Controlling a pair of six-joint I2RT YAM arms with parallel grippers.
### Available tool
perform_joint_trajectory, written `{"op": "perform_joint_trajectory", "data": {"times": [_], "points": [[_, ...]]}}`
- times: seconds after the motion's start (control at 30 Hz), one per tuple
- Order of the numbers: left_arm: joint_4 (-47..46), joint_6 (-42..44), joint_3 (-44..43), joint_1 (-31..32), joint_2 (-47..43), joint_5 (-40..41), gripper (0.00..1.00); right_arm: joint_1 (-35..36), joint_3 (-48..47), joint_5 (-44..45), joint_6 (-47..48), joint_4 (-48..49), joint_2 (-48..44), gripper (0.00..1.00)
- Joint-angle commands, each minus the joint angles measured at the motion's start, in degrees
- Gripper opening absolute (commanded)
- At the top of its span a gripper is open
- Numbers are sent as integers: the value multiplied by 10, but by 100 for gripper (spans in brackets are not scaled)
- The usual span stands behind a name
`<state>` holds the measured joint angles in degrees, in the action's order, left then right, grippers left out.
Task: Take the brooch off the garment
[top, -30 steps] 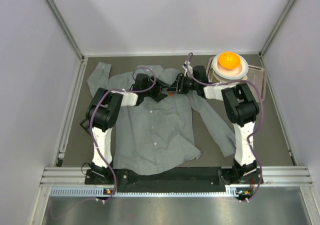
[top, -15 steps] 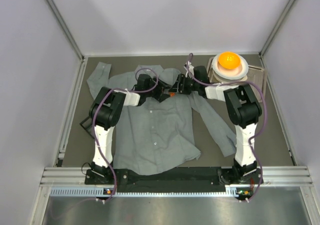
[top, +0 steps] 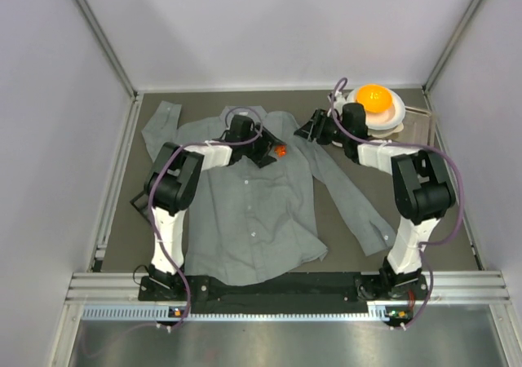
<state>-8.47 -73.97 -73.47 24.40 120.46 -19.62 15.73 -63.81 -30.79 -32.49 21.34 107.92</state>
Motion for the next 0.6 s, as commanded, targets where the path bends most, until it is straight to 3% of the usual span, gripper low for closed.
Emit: {"op": "perform_joint_trajectory", "data": {"times": [0.0,0.2,0.37,0.57], "points": [[126,63,-55,7,-14,55,74,3,-4,25,33,-4,-30,57],[269,111,-165,37,24,152,67,-1,17,72,45,-7,-61,57],[296,134,-207,55,28,222,65,-6,20,65,40,-2,-57,56],[355,137,-265,74,60,252,77,-6,18,63,38,2,-55,56]]}}
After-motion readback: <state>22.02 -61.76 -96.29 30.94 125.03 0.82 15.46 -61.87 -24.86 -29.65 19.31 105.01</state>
